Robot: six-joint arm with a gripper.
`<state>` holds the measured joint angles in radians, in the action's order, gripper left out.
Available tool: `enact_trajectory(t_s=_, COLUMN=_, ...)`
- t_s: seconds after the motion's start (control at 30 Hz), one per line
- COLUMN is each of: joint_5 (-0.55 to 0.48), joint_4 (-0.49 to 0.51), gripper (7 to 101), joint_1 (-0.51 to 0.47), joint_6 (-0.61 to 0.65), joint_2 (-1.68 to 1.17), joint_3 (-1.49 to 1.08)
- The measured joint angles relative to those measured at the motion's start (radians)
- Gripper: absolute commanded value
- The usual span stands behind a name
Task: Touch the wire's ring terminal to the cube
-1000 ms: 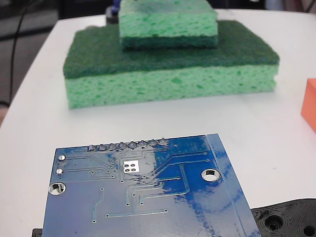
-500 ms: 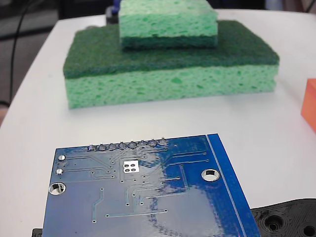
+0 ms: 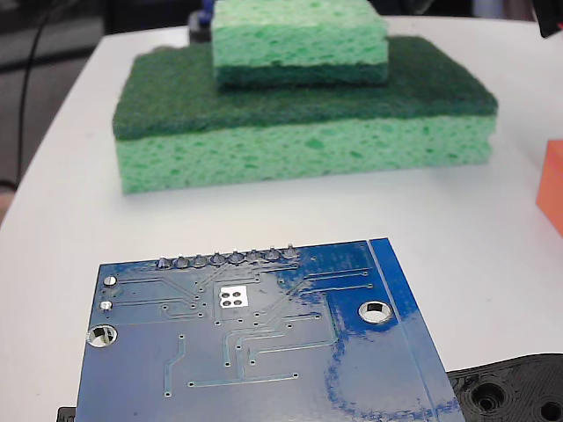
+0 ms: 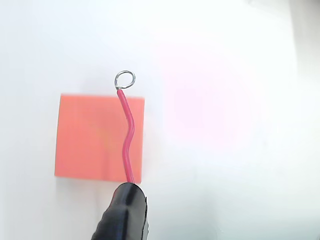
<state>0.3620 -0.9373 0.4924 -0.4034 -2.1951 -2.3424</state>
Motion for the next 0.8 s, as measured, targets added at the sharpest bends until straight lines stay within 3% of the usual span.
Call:
enact_trajectory(t_s=0.4, joint_5=-0.014, joint_4=0.005, gripper=100.3, joint_1=0.046, joint_6=-0.028, joint_2=0.035, joint_3=-0.018)
enact_trajectory(t_s=0.67, joint_5=-0.051, joint_4=0.126, gripper=100.3, joint_1=0.046, joint_6=0.014, joint_2=-0.051, joint_3=-0.129)
enact_trajectory(t_s=0.8, joint_5=-0.052, joint_4=0.132, gripper=100.3, joint_1=0.046, joint_6=0.014, joint_2=-0.075, joint_3=-0.155)
